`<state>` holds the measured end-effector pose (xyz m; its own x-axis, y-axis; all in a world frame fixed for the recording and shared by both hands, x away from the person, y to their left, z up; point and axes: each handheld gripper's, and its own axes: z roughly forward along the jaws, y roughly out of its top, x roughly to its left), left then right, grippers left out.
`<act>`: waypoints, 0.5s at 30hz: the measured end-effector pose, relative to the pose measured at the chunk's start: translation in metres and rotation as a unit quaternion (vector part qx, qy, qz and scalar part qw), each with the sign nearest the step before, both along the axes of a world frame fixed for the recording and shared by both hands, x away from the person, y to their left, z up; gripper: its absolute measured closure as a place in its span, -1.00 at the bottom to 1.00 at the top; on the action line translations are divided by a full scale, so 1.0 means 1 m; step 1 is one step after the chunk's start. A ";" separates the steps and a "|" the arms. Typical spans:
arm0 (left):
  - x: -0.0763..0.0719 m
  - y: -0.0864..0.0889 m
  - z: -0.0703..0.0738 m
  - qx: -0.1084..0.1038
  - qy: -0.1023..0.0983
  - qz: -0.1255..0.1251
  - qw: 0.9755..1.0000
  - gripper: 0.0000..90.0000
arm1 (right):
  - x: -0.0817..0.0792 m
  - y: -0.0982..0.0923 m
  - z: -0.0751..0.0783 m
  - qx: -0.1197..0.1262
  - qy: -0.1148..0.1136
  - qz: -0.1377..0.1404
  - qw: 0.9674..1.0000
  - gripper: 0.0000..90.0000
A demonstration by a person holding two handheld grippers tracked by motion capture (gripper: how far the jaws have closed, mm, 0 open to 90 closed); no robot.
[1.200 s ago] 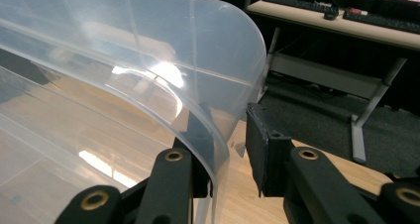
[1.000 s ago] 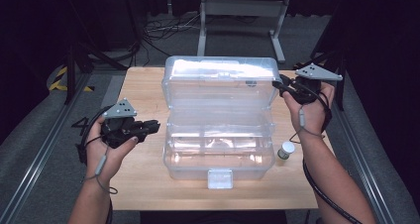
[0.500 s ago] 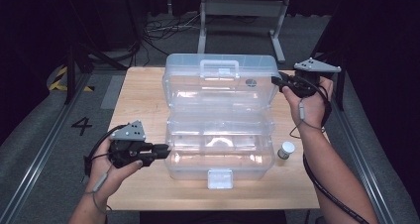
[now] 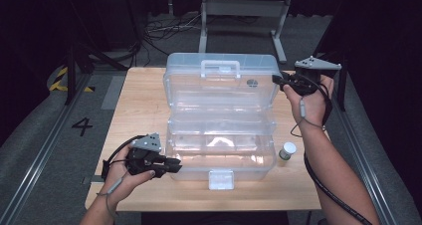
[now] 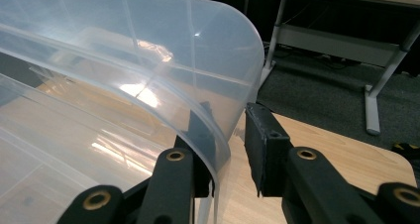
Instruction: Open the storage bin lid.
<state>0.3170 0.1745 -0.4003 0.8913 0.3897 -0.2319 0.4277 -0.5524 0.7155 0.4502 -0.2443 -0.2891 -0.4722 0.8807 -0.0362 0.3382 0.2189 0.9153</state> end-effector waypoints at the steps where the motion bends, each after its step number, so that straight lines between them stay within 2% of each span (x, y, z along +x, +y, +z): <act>1: 0.001 -0.001 -0.002 0.003 0.002 -0.001 1.000 0.70 | 0.001 0.000 0.000 0.001 0.000 0.000 1.000 0.64; 10: 0.003 -0.002 -0.007 0.007 0.001 0.001 1.000 0.70 | 0.007 0.000 -0.001 0.008 0.001 -0.003 1.000 0.65; 15: 0.002 -0.003 -0.009 0.011 -0.007 -0.001 1.000 0.66 | 0.012 0.000 -0.002 0.013 0.003 -0.007 1.000 0.66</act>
<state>0.3190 0.1713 -0.4090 0.8951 0.3929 -0.2107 0.4167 -0.5694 0.7086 0.4621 -0.2439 -0.2907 -0.4597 0.8880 -0.0107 0.3466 0.1905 0.9185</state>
